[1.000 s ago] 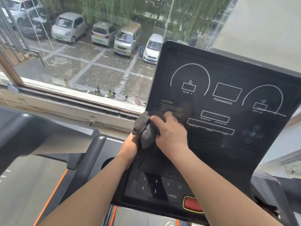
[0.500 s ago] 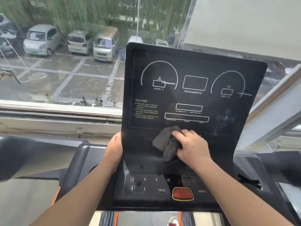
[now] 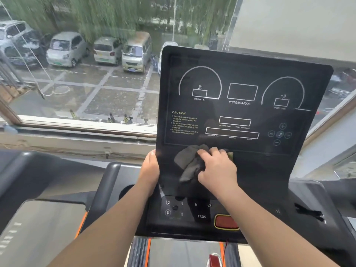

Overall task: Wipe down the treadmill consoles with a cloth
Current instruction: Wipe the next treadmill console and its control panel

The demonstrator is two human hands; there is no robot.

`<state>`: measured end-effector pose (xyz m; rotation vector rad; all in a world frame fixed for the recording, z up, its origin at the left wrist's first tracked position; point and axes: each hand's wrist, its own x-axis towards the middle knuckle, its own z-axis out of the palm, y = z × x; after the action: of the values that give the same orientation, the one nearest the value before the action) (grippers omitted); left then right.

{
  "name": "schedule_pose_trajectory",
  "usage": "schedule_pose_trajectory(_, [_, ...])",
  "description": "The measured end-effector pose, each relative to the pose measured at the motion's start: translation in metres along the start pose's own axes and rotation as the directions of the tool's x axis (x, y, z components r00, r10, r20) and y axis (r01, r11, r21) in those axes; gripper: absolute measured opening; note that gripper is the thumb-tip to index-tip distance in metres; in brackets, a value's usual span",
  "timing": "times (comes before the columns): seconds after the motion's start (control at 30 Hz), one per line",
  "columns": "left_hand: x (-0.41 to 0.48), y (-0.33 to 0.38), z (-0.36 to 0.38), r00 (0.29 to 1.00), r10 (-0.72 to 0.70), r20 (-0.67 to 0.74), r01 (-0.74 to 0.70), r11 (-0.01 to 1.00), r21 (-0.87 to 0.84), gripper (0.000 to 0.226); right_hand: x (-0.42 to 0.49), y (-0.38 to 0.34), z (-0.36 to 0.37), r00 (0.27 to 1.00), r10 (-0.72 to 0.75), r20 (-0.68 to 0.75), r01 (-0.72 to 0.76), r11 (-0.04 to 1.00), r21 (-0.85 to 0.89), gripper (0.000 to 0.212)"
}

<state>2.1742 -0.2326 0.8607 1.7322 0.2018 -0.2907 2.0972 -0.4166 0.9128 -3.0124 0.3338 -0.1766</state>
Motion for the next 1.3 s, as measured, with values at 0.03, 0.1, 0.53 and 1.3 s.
schedule_pose_trajectory(0.03, [0.000, 0.001, -0.001, 1.000, 0.001, 0.006, -0.001, 1.000, 0.010, 0.048, -0.001, 0.004, -0.001, 1.000, -0.015, 0.004, 0.015, 1.000, -0.005, 0.061])
schedule_pose_trajectory(0.1, [0.002, 0.002, -0.003, 1.000, 0.014, 0.023, -0.014, 0.999, 0.032, 0.047, -0.005, 0.022, -0.003, 1.000, -0.006, 0.012, 0.006, 1.000, -0.015, 0.060])
schedule_pose_trajectory(0.53, [-0.021, 0.022, 0.021, 0.955, 0.140, -0.260, -0.100, 0.982, 0.161, 0.039, -0.003, 0.084, -0.027, 0.939, 0.343, 0.030, -0.343, 0.939, 0.024, 0.052])
schedule_pose_trajectory(1.3, [-0.130, 0.013, 0.196, 0.826, 0.557, 0.085, -0.555, 0.778, 0.295, 0.026, -0.020, 0.221, -0.033, 0.982, 0.172, 0.075, -0.178, 0.981, 0.079, 0.064])
